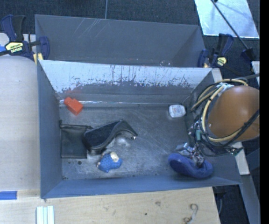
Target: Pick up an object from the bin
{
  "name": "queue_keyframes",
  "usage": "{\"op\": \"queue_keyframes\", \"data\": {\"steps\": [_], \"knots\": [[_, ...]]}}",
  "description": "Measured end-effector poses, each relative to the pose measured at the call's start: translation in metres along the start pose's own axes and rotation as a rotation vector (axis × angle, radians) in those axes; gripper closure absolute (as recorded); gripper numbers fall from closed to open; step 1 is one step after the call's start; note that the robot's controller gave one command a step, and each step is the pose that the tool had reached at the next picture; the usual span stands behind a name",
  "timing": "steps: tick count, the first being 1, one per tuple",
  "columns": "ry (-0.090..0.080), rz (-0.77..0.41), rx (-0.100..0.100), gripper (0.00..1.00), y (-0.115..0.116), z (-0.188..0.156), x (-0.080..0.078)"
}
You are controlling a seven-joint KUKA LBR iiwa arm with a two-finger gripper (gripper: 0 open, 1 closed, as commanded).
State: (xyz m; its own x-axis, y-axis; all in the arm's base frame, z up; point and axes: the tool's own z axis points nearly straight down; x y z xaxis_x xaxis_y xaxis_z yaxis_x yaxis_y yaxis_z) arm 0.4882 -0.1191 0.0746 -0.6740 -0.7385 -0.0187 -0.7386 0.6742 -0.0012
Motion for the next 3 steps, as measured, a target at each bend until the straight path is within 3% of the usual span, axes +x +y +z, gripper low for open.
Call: {"op": "queue_keyframes", "data": {"steps": [1, 2, 3], "knots": [[0.012, -0.029, 0.009, 1.00, -0.008, -0.142, -0.011], [0.018, 0.051, -0.002, 1.00, 0.004, -0.098, -0.012], [0.017, 0.053, 0.000, 0.00, 0.003, -0.100, -0.012]]}}
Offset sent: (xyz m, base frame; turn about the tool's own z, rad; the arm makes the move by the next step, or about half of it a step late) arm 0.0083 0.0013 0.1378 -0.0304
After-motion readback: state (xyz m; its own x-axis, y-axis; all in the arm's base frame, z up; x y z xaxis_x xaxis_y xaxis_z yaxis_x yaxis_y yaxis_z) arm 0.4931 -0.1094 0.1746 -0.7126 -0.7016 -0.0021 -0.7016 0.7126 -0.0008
